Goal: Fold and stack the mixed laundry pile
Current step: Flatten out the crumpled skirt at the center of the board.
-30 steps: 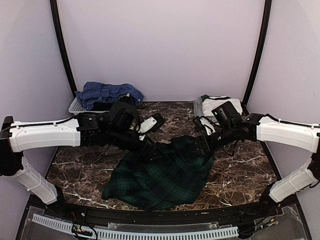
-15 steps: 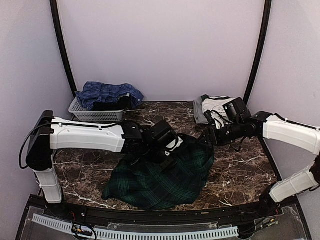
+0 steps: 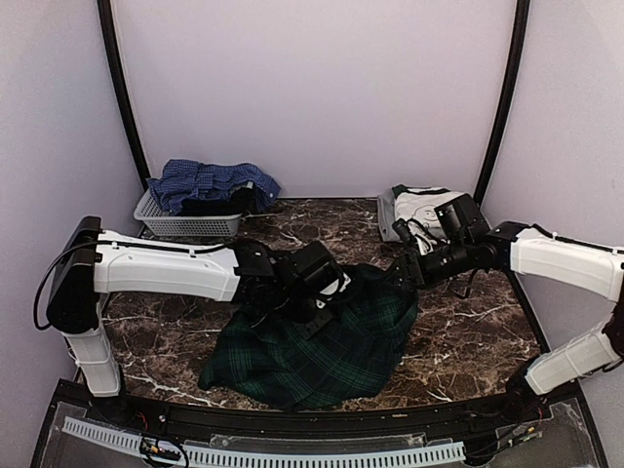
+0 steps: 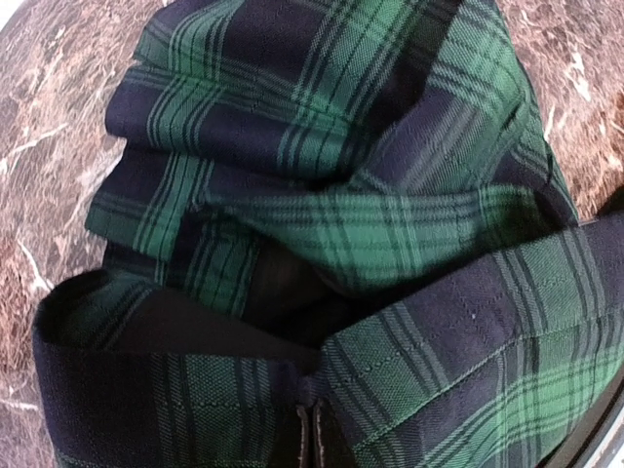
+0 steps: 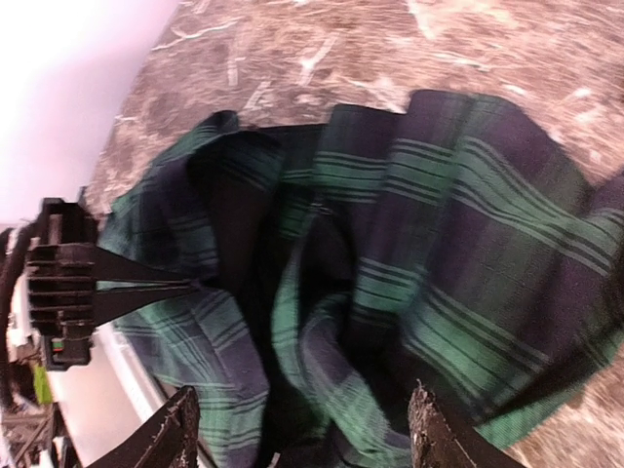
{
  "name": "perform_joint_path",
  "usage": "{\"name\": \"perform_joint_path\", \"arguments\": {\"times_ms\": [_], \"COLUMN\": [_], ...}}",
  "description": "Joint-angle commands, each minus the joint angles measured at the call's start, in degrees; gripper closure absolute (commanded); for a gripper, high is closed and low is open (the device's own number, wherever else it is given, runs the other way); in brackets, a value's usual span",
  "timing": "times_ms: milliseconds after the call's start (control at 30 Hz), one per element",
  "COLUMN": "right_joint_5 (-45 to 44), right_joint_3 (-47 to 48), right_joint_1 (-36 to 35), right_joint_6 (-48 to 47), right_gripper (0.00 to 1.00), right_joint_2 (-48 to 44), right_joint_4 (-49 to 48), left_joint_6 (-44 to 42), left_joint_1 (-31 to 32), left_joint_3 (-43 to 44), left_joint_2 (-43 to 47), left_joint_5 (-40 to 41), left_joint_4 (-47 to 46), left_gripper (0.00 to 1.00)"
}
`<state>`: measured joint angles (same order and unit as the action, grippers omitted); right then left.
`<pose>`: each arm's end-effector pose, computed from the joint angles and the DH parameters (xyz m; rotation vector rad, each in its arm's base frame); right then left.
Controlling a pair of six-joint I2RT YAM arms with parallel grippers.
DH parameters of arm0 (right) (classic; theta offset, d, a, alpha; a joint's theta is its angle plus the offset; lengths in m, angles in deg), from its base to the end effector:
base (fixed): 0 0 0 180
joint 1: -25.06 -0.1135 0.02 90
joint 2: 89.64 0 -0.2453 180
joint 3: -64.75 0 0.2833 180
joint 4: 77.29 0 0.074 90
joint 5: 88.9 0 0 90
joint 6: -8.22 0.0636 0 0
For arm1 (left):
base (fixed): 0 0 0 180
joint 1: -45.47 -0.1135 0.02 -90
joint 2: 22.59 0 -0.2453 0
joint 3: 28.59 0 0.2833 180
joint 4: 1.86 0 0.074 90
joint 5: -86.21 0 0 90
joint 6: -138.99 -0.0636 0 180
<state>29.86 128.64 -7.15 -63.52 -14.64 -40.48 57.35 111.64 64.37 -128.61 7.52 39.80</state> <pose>0.2557 0.1972 0.1995 -0.5497 2.4575 0.9922 0.1902 -0.3997 0.1739 1.1492 2.2456 -0.2868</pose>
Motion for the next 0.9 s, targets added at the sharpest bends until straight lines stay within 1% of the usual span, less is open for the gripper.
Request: {"name": "perform_joint_path", "arguments": {"times_ms": [0,33,100,200,233,267,367,433,500,600,733,867], "right_joint_5": [14.1,16.0,17.4,18.6,18.9,19.0,20.2,20.3,19.2,13.4,5.4,1.8], "right_joint_3": [-0.5,-0.4,-0.2,0.8,1.4,2.0,4.0,5.5,7.5,9.6,10.5,11.1], "right_joint_1": [-0.6,-1.5,-3.8,-7.0,-7.8,-8.5,-10.3,-11.9,-14.2,-17.5,-23.4,-27.6], "right_joint_6": [-0.1,-0.5,-2.2,-5.8,-7.1,-8.3,-11.2,-13.2,-15.9,-20.4,-25.7,-29.9], "right_gripper": [0.31,0.32,0.32,0.29,0.29,0.28,0.28,0.28,0.28,0.28,0.24,0.23], "right_joint_2": [3.7,4.2,4.5,5.0,5.2,5.4,5.2,5.0,5.2,4.7,3.2,3.7], "right_joint_4": [-9.0,-10.4,-12.5,-13.8,-13.7,-13.6,-14.1,-14.1,-12.7,-10.5,-11.2,-13.1], "left_joint_6": [0.3,0.0,-0.2,-1.8,-3.1,-3.9,-8.5,-11.6,-14.2,-17.2,-22.0,-24.5], "left_joint_1": [0.3,0.3,0.3,0.3,0.3,0.3,0.3,0.3,0.3,0.3,0.3,0.3], "left_joint_3": [-7.1,-9.8,-14.1,-20.8,-24.0,-25.4,-31.3,-33.9,-36.0,-38.1,-39.2,-39.7], "left_joint_2": [10.5,11.8,18.1,25.0,28.3,30.0,36.8,40.1,42.9,46.8,53.0,56.7], "left_joint_5": [-1.7,-2.1,-3.5,-6.9,-9.2,-10.2,-15.6,-18.5,-21.4,-24.6,-28.2,-31.0], "left_joint_4": [-6.2,-7.6,-12.0,-21.6,-23.4,-26.8,-32.4,-33.8,-34.0,-32.4,-26.8,-22.2], "left_gripper": [1.0,1.0,1.0,1.0,1.0,1.0,1.0,1.0,1.0,1.0,1.0,1.0]}}
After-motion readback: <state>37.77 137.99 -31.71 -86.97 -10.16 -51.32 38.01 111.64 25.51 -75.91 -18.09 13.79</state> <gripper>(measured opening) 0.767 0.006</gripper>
